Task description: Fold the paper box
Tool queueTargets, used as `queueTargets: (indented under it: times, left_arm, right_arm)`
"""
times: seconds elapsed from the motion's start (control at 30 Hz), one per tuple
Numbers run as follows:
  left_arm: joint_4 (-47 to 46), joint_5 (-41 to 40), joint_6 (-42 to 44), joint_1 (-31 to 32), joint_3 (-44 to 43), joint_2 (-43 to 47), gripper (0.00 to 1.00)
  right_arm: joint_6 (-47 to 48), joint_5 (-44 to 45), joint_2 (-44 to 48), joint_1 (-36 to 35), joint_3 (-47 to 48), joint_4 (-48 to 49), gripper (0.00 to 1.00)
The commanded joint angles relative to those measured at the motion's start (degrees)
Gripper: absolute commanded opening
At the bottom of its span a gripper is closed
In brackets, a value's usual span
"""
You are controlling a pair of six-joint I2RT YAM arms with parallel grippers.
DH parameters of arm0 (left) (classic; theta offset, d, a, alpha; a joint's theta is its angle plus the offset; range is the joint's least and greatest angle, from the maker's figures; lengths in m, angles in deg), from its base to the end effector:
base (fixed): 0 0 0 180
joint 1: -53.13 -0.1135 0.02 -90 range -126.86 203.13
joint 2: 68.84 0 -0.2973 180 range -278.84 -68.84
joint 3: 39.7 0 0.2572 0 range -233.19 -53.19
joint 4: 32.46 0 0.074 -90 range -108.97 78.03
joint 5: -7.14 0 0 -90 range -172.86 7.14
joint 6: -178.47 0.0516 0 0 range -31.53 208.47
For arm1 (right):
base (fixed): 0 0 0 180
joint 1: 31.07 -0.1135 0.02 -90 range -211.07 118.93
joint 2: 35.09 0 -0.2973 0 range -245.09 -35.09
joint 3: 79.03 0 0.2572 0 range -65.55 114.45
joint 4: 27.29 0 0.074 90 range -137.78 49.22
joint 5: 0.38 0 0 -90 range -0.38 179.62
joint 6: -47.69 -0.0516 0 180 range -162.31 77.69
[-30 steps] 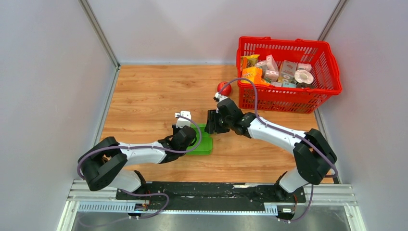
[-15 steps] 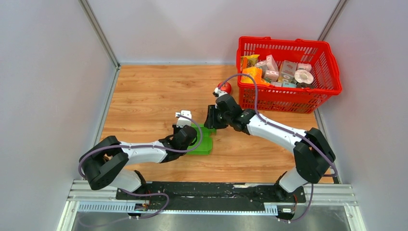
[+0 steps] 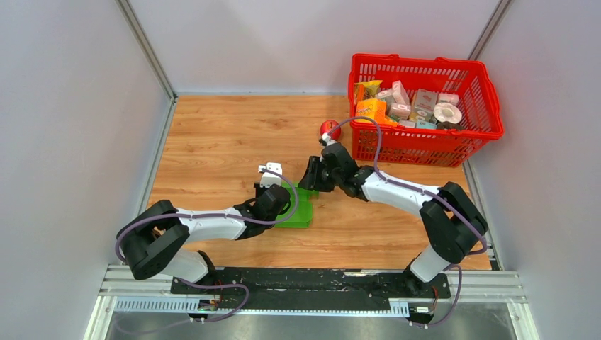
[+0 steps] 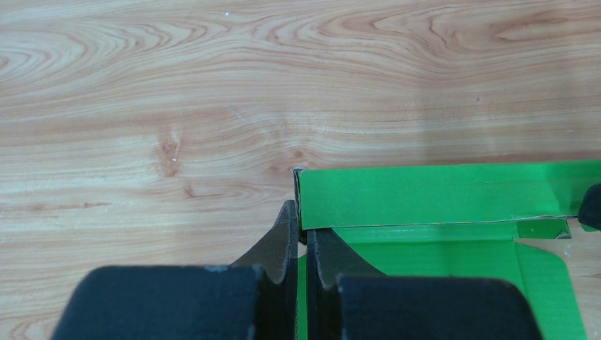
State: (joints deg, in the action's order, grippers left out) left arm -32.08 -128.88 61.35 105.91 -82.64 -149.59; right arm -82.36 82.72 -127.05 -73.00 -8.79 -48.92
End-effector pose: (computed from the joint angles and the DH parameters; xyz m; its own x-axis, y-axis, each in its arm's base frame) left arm 0.1879 -0.1860 0.1814 -0.4290 0.0414 -0.9024 0.0172 0.9991 0.0377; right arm 0.2638 0.2453 0.2295 -0.8596 0.0865 -0.5036 -0.2289 0.8158 0.5310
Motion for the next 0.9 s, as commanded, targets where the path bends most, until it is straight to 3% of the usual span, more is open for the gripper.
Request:
queueTargets:
  times: [0.0, 0.07, 0.17, 0.2, 0.27, 0.33, 0.4, 0.43, 0.57, 0.67, 0.77, 0.8, 0.87]
  left_arm:
    - [-1.22, -0.21, 1.1, -0.13, -0.17, 1.38, 0.0]
    - [-1.31, 0.05, 1.1, -0.13, -0.17, 1.39, 0.0]
    - [-1.4, 0.32, 1.01, -0.13, -0.17, 1.12, 0.0]
    - [-1.4, 0.32, 1.01, -0.13, -0.17, 1.21, 0.0]
    - [-1.4, 0.32, 1.1, -0.13, -0.17, 1.3, 0.0]
    - [-1.4, 0.23, 1.01, -0.13, -0.08, 1.3, 0.0]
    - [-1.31, 0.14, 1.1, -0.13, -0.08, 1.3, 0.0]
    - [-1.31, 0.05, 1.01, -0.13, -0.08, 1.38, 0.0]
    - [-1.4, -0.3, 1.01, -0.13, 0.1, 1.47, 0.0]
    - [-1.49, -0.21, 0.92, -0.13, 0.1, 1.47, 0.0]
    - [-1.57, -0.03, 0.84, -0.13, 0.01, 1.04, 0.0]
    - [-1.57, 0.05, 0.83, -0.13, 0.01, 0.86, 0.0]
    - [-1.49, 0.05, 0.83, -0.13, 0.01, 0.77, 0.0]
  right_arm:
    - [-6.6, -4.79, 0.64, 1.76, -4.27, 11.99, 0.43]
    - [-9.24, -7.32, 0.82, 2.9, -6.99, 17.35, 0.4]
    - [-14.25, -10.94, 0.29, 4.66, -10.94, 25.52, 0.22]
    - [-15.48, -11.38, 0.12, 4.93, -11.4, 26.94, 0.11]
    - [-14.71, -11.56, -0.23, 5.02, -11.23, 26.87, 0.11]
    - [-12.0, -10.69, 0.55, 5.11, -11.05, 23.89, 0.23]
    - [-9.27, -8.85, 1.96, 5.02, -11.83, 20.12, 0.43]
    - [-5.86, -6.05, 4.05, 4.41, -12.1, 18.44, 0.48]
    - [2.58, 2.83, 8.2, 0.81, -12.89, 11.14, 0.54]
    - [6.2, 10.66, 8.91, -3.58, -13.25, 9.46, 0.45]
    - [8.32, 17.33, 6.8, -7.37, -11.76, 9.02, 0.2]
    - [8.76, 19.62, 6.1, -8.16, -11.23, 8.67, 0.01]
    - [9.55, 24.89, 4.08, -10.0, -9.92, 8.32, 0.0]
